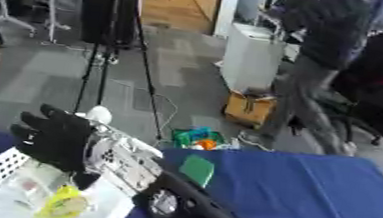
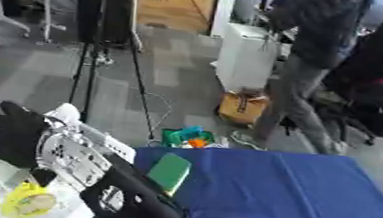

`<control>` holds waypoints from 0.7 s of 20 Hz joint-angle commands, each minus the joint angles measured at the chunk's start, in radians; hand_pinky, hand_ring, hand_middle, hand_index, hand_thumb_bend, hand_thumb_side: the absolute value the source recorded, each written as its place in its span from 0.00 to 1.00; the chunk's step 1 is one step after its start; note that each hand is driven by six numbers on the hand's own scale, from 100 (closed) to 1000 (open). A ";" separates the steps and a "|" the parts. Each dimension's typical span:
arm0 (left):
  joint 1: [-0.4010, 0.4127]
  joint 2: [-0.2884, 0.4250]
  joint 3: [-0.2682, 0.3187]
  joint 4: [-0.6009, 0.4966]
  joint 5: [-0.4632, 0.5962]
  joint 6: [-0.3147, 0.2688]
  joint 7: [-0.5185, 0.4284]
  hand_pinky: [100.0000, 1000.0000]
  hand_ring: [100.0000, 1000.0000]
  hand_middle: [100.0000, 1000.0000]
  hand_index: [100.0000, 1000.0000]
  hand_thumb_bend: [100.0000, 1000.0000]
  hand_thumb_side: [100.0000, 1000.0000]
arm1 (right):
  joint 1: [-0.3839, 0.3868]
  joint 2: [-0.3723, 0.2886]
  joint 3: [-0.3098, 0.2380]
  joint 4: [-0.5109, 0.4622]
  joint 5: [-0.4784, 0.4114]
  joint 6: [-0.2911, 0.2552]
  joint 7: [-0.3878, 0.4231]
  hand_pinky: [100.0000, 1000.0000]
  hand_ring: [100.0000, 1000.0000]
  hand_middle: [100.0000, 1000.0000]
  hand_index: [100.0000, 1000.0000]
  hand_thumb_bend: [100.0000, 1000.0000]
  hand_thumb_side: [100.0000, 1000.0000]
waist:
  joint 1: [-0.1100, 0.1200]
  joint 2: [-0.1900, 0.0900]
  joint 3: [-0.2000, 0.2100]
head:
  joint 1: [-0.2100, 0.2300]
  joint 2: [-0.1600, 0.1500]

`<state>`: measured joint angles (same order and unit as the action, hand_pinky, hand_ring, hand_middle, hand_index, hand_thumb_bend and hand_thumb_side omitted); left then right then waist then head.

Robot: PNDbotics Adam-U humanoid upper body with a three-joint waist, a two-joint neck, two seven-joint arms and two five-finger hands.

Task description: Pick up objects on the table and place them in the box.

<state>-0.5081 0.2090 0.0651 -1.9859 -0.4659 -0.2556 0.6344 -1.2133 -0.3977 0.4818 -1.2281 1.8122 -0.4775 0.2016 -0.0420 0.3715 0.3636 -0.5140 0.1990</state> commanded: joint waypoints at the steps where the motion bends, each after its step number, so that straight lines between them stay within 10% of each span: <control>1: -0.011 0.009 0.000 -0.014 0.003 -0.003 -0.002 0.73 0.74 0.82 0.76 0.00 0.99 | -0.018 -0.012 -0.004 -0.026 0.014 0.004 -0.013 0.85 1.00 1.00 1.00 0.09 0.62 | 0.006 -0.022 -0.001 | 0.002 -0.010; 9: -0.010 0.009 -0.001 -0.014 0.004 -0.006 -0.004 0.73 0.74 0.82 0.76 0.00 0.99 | -0.012 -0.015 -0.006 -0.018 0.032 0.017 -0.007 0.86 1.00 1.00 1.00 0.14 0.72 | 0.005 -0.023 -0.004 | -0.002 -0.011; 12: -0.010 0.007 -0.003 -0.014 0.005 -0.006 -0.005 0.73 0.74 0.82 0.76 0.00 0.99 | -0.016 -0.015 -0.016 -0.011 0.018 0.031 -0.012 0.87 1.00 1.00 1.00 0.15 0.92 | 0.004 -0.021 -0.005 | -0.006 -0.013; 14: -0.012 0.007 -0.004 -0.014 0.005 -0.008 -0.006 0.73 0.74 0.82 0.76 0.00 0.99 | -0.020 -0.019 -0.015 -0.011 0.021 0.042 -0.022 0.87 1.00 1.00 1.00 0.35 0.76 | 0.002 -0.020 -0.004 | -0.009 -0.014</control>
<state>-0.5081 0.2088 0.0639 -1.9859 -0.4649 -0.2600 0.6300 -1.2074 -0.4001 0.4805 -1.2307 1.8362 -0.4452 0.1864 -0.0454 0.3715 0.3582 -0.5188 0.1991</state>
